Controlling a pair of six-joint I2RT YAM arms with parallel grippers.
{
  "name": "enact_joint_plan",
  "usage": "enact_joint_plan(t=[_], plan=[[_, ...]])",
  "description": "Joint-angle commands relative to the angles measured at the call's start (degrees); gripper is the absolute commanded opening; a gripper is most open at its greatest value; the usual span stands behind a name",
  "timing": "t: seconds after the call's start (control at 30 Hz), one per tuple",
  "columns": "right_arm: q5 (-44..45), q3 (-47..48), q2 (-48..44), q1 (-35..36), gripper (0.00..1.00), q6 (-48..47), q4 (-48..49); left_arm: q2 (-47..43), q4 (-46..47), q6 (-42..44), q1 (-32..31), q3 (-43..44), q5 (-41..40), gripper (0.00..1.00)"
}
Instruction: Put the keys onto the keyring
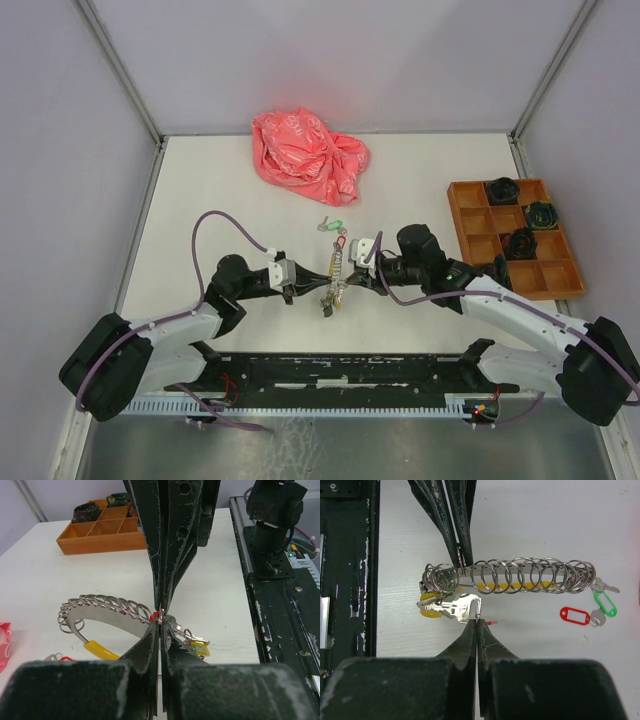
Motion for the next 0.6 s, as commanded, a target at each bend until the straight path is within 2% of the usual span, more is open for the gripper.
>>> enact_joint_plan(t=[0.0, 0.57], plan=[[1.2, 2.7, 0.5, 1.2, 0.01, 0.3, 5.0, 0.8, 4.8, -0.9, 0.3, 2.9, 2.0, 0.03], [-3.5, 0.7, -1.1, 2.0, 0.01, 1.6, 11.1, 2.1, 4.5, -0.7, 0.2, 3.2, 3.1, 0.03]])
